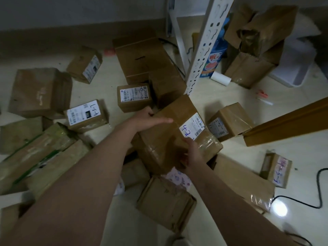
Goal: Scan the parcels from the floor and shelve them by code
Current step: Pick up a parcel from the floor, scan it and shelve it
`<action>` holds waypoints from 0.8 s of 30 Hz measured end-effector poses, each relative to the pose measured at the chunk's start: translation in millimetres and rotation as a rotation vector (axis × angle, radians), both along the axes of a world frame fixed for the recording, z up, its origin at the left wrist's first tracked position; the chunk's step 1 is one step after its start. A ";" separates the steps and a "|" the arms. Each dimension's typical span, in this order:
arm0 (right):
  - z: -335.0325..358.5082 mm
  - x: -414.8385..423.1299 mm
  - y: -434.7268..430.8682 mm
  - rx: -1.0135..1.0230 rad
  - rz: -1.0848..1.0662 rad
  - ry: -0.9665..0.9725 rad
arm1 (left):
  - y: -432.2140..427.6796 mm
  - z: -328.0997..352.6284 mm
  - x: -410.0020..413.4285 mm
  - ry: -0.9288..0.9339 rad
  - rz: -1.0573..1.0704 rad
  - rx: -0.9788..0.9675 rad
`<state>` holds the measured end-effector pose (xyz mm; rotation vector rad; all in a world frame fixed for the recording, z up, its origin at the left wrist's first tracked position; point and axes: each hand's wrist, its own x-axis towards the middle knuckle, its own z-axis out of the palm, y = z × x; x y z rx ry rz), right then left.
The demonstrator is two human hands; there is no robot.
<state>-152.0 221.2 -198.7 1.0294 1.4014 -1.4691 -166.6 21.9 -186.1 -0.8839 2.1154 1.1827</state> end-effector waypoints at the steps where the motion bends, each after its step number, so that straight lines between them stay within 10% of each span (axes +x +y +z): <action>1: 13.7 5.3 1.6 0.010 -0.040 0.009 | 0.1 17.1 4.7 -0.008 -0.006 0.014; 12: 274.3 30.9 31.4 -0.031 -0.053 0.181 | 39.1 257.3 117.3 0.120 0.648 0.325; 24: 603.8 173.9 85.9 -0.227 -0.230 0.402 | 106.0 626.0 251.0 0.415 0.780 0.418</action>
